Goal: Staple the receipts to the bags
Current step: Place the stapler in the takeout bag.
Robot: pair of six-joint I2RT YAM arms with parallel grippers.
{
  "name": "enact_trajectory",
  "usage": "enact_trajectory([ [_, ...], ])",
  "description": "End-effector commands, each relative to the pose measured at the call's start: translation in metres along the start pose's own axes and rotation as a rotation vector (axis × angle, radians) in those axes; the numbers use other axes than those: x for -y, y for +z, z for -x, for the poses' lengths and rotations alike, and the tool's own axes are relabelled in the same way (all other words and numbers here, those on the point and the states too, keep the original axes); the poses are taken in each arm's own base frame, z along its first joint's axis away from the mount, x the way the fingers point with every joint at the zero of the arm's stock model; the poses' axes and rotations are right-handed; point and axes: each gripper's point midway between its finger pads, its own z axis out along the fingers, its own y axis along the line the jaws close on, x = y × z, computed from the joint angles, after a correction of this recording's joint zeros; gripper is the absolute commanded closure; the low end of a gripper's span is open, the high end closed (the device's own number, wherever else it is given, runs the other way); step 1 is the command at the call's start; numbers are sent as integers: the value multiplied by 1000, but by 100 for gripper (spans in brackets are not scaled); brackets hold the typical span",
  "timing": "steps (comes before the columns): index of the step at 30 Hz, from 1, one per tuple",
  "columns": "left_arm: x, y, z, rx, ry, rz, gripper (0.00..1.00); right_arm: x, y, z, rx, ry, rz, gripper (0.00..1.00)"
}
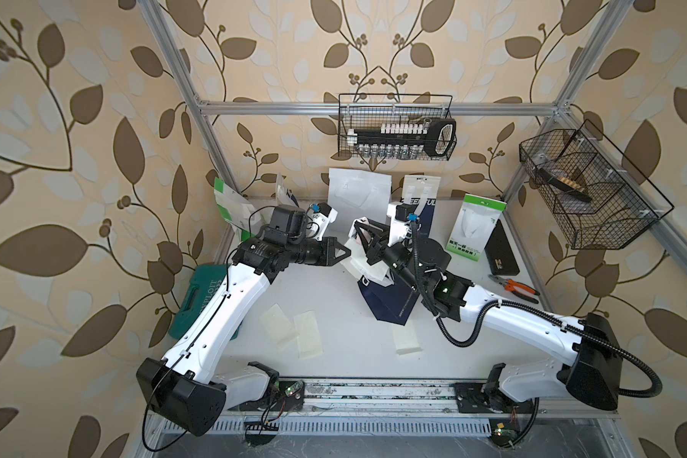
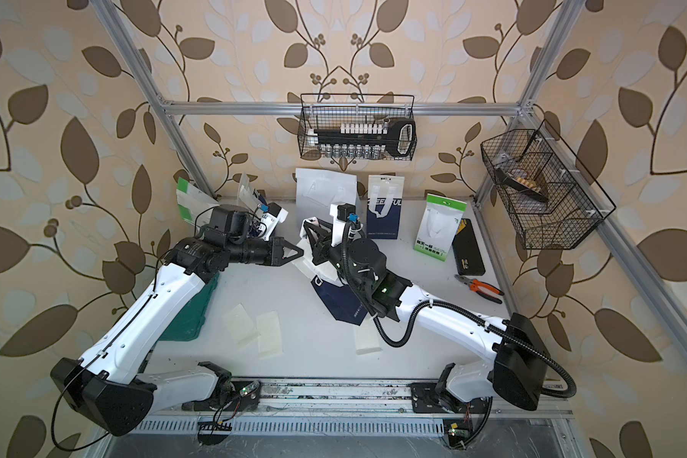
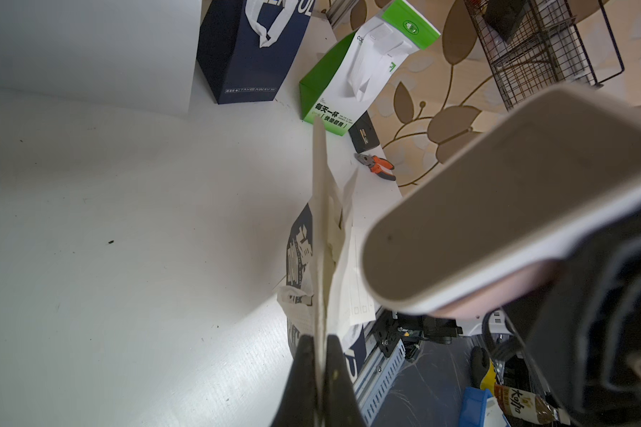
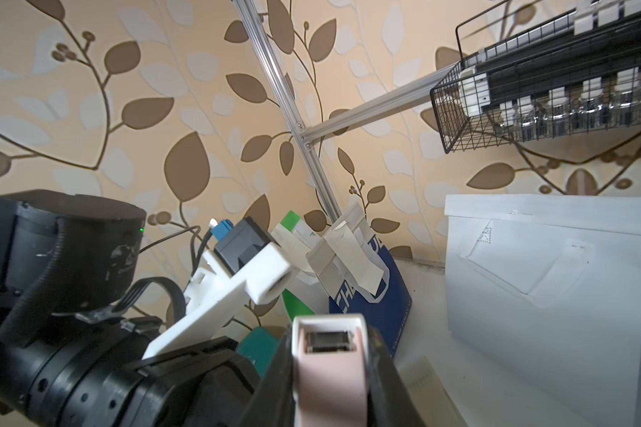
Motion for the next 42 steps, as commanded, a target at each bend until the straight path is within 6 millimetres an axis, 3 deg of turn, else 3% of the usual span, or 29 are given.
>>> enact_trajectory([
  [1, 16, -10, 6, 32, 25, -62, 100, -11, 5, 7, 23, -9, 32, 100],
  [16, 23, -11, 6, 29, 21, -115, 100, -12, 15, -8, -25, -60, 36, 100],
  [29, 11, -12, 7, 38, 32, -64, 100, -12, 9, -13, -96, -88, 31, 100],
  [42, 16, -26, 12, 104, 177, -23, 100, -6, 10, -24, -235, -147, -32, 100],
])
